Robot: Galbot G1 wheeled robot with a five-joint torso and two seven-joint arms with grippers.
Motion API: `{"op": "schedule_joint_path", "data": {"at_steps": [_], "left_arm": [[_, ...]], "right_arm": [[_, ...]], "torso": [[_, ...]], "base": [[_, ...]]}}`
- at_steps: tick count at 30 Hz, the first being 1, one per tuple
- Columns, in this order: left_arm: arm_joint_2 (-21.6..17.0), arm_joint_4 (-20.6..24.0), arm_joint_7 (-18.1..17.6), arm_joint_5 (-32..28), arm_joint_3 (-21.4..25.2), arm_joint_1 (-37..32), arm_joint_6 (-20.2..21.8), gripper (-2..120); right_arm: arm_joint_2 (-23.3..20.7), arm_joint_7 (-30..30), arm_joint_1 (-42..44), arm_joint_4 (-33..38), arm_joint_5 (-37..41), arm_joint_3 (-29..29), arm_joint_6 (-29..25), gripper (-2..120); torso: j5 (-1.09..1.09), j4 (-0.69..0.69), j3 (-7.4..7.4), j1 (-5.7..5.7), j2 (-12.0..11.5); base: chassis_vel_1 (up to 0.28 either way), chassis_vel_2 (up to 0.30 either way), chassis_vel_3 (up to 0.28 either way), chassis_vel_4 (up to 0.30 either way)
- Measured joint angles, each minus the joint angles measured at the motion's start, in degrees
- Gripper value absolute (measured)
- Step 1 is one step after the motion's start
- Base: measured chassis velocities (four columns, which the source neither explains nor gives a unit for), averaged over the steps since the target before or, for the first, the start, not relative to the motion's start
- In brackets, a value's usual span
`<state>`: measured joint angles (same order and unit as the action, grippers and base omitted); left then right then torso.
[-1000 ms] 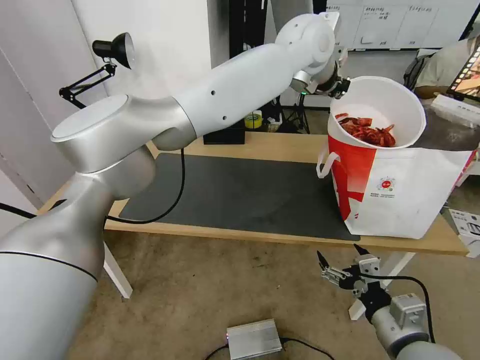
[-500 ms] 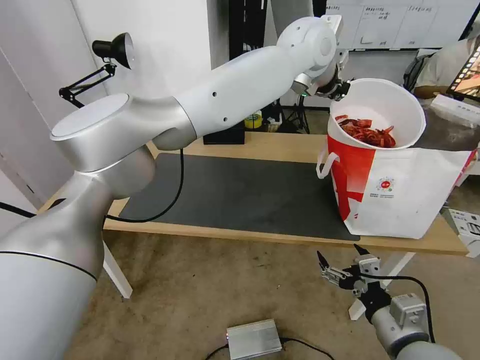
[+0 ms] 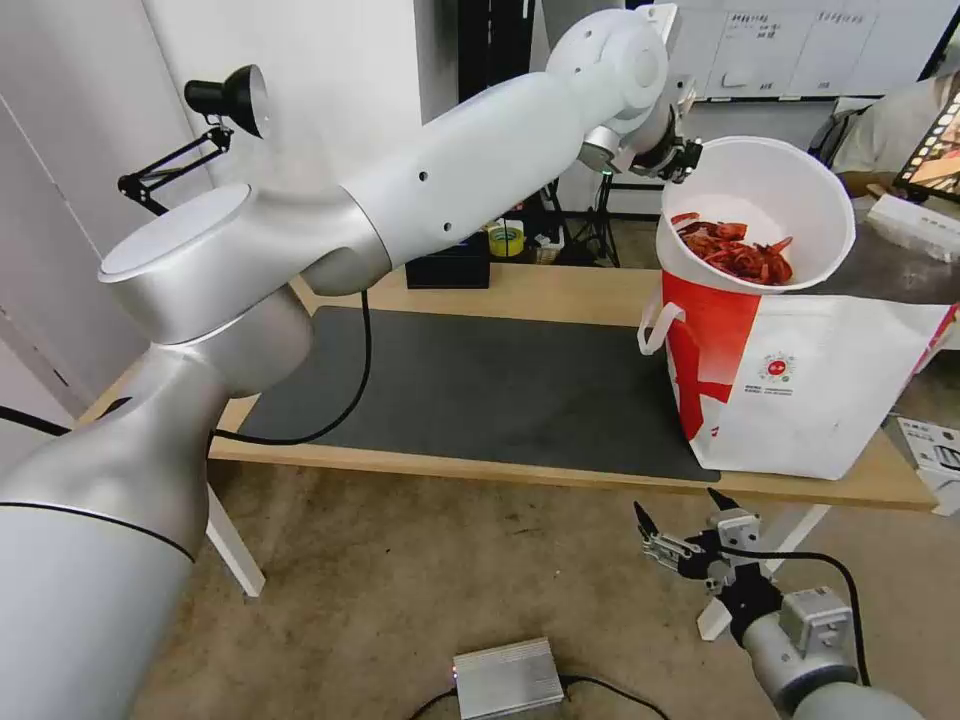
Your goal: Pick up the trash from the table and place it into the takeout bag.
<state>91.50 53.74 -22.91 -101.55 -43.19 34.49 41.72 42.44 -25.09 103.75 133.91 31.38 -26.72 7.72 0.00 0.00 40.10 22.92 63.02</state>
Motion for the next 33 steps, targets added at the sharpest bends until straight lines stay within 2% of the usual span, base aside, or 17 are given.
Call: {"op": "schedule_joint_path", "data": {"at_steps": [9,27,33], "left_arm": [[0.01,-0.15,-0.05,1.11,-0.01,-0.37,-0.68,0],[-0.02,0.64,0.2,8.49,-2.53,-1.84,0.34,0],[-0.02,0.64,0.07,8.36,-2.12,-1.58,0.39,0]], "right_arm": [[0.0,0.0,0.0,0.0,0.0,0.0,0.0,100],[0.0,0.0,0.0,0.0,0.0,0.0,0.0,100],[0.0,0.0,0.0,0.0,0.0,0.0,0.0,100]], "torso": [[0.0,0.0,0.01,0.0,0.0],[0.0,0.0,0.0,0.0,0.0],[0.0,0.0,0.01,0.0,0.0]], "base": [[0.0,0.0,0.0,0.0],[0.0,0.0,0.0,0.0],[0.0,0.0,0.0,0.0]]}}
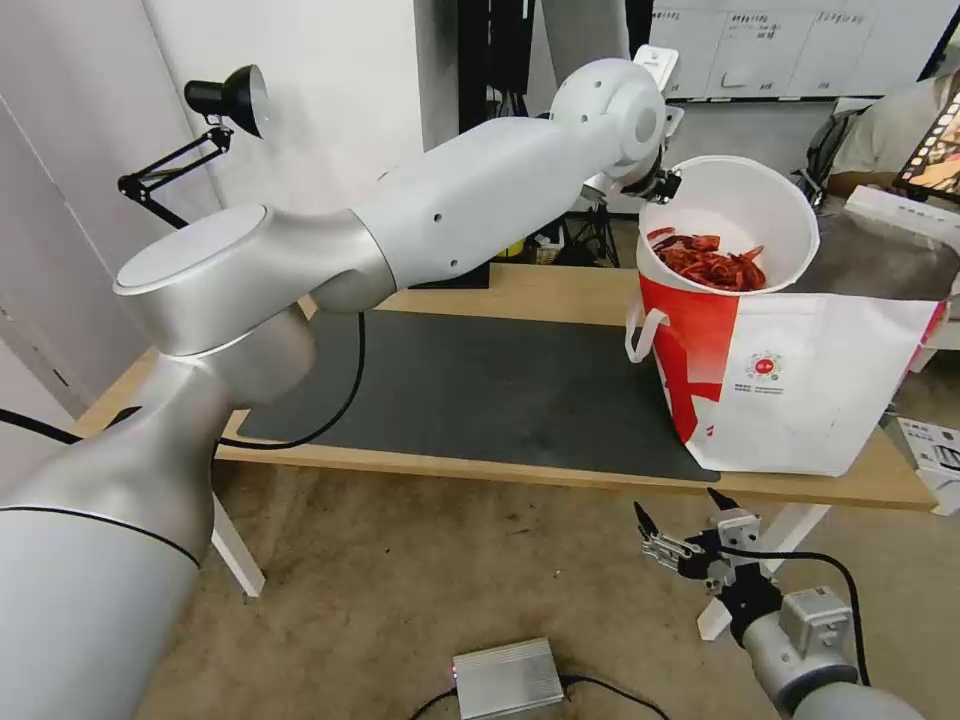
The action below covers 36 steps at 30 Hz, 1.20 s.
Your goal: Pick up the trash from the table and place it into the takeout bag.
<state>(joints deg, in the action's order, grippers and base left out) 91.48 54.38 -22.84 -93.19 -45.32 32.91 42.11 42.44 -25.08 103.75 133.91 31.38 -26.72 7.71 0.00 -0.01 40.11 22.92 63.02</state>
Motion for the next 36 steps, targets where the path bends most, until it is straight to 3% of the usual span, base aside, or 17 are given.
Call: {"op": "schedule_joint_path", "data": {"at_steps": [15,23,31,36], "left_arm": [[0.0,-1.82,-1.47,-2.69,2.17,1.29,0.06,0],[0.0,-0.98,-1.79,2.06,-0.61,1.22,0.06,0],[0.0,0.08,-1.72,2.68,-0.92,0.84,0.06,0],[-0.03,1.06,-0.16,5.46,-1.49,0.87,0.04,0]], "right_arm": [[0.0,0.0,0.0,0.0,0.0,0.0,0.0,100],[0.0,0.0,0.0,0.0,0.0,0.0,0.0,100],[0.0,0.0,0.0,0.0,0.0,0.0,0.0,100],[0.0,0.0,0.0,0.0,0.0,0.0,0.0,100]], "torso": [[0.0,0.0,0.0,0.0,0.01],[0.0,0.0,0.0,0.0,0.01],[0.0,0.01,0.0,0.0,0.01],[0.0,0.0,0.0,0.0,0.01]], "base": [[0.0,0.0,0.0,0.0],[0.0,0.0,0.0,0.0],[0.0,0.0,0.0,0.0],[0.0,0.0,0.0,0.0]]}}
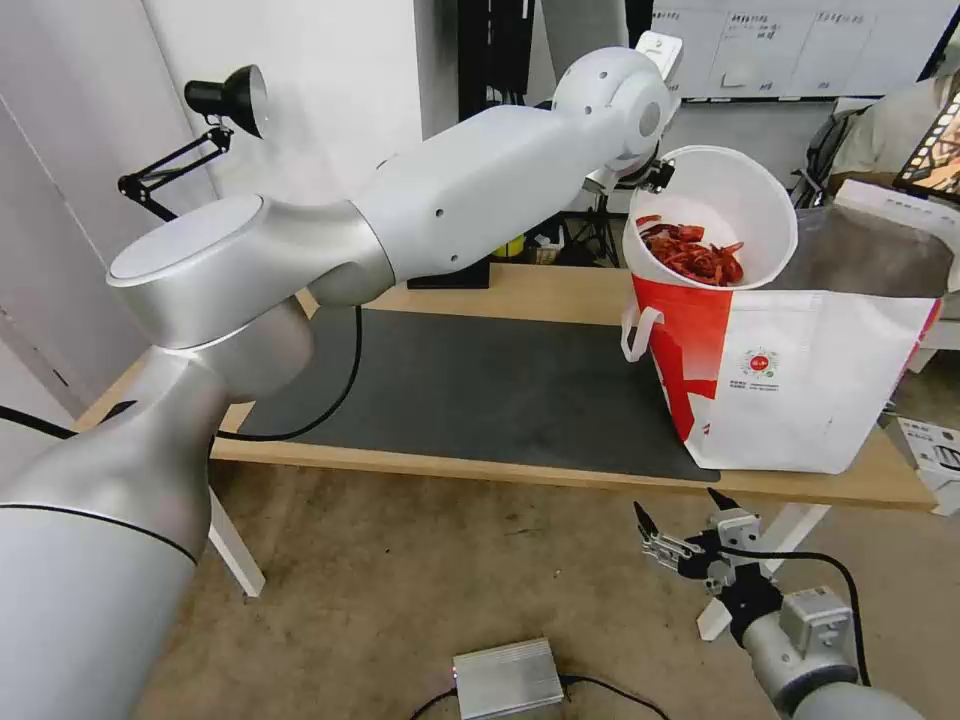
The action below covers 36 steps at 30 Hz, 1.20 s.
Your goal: Pick up the trash from the table and place it into the takeout bag.
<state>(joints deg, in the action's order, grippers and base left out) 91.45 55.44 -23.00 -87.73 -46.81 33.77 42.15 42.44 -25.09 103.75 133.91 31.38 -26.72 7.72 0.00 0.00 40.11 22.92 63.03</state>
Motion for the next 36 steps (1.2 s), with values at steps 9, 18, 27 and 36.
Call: {"op": "schedule_joint_path", "data": {"at_steps": [9,18,27,36], "left_arm": [[-0.01,2.6,2.7,5.7,-1.22,-0.06,-0.01,0],[-0.01,3.89,2.88,5.25,-1.43,0.37,-0.02,0],[-0.03,4.06,2.89,2.96,-1.64,0.53,-0.02,24],[-0.03,4.04,2.87,2.38,-1.94,0.4,-0.02,54]], "right_arm": [[0.0,0.0,0.0,0.0,0.0,0.0,0.0,100],[0.0,0.0,0.0,0.0,0.0,0.0,0.0,100],[0.0,0.0,0.0,0.0,0.0,0.0,0.0,100],[0.0,0.0,0.0,0.0,0.0,0.0,0.0,100]], "torso": [[0.0,-0.01,0.0,0.0,0.0],[0.0,0.0,0.0,0.0,0.0],[0.0,0.0,0.0,0.0,-0.01],[0.0,0.0,0.0,0.0,-0.01]], "base": [[0.0,0.0,0.0,0.0],[0.0,0.0,0.0,0.0],[0.0,0.0,0.0,0.0],[0.0,0.0,0.0,0.0]]}}
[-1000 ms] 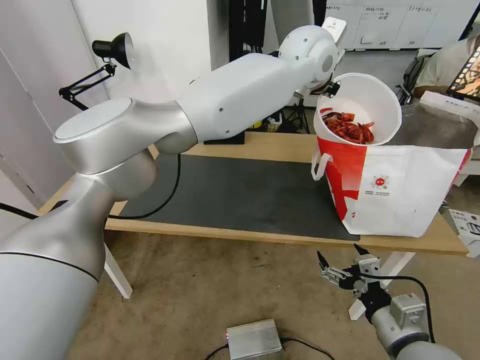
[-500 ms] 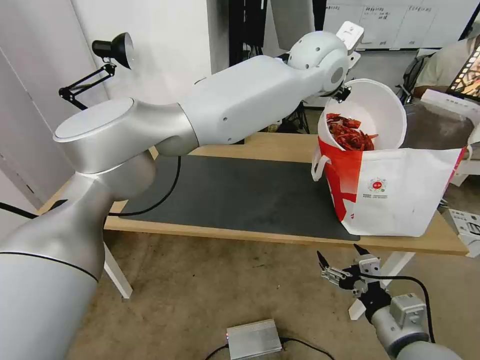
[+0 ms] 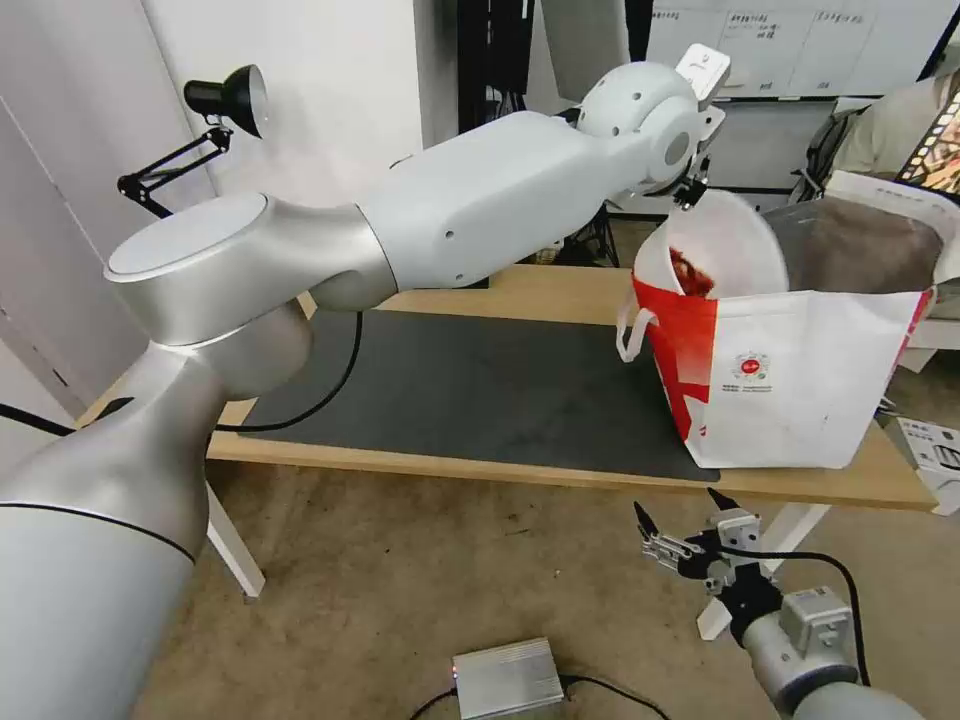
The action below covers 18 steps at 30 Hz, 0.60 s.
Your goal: Pick up the trash from the table and place it into the takeout bag.
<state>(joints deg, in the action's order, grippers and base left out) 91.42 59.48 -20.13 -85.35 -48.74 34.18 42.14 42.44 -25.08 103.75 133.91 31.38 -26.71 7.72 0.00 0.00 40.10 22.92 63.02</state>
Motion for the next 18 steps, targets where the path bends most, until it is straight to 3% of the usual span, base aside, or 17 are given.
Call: {"op": "schedule_joint_path", "data": {"at_steps": [9,13,18], "left_arm": [[-0.02,0.09,-0.69,-1.21,0.3,0.34,0.0,89],[-0.05,0.33,-1.23,-1.31,0.56,-0.02,0.0,98],[-0.09,0.81,-1.71,-1.25,1.07,-1.13,-0.01,100]], "right_arm": [[0.0,0.0,0.0,0.0,0.0,0.0,0.0,100],[0.0,0.0,0.0,0.0,0.0,0.0,0.0,100],[0.0,0.0,0.0,0.0,0.0,0.0,0.0,100]], "torso": [[0.0,0.0,0.0,0.0,0.0],[0.0,0.0,0.0,0.0,0.0],[0.0,0.0,0.0,0.0,0.0]], "base": [[0.0,0.0,0.0,0.0],[0.0,0.0,0.0,0.0],[0.0,0.0,0.0,0.0]]}}
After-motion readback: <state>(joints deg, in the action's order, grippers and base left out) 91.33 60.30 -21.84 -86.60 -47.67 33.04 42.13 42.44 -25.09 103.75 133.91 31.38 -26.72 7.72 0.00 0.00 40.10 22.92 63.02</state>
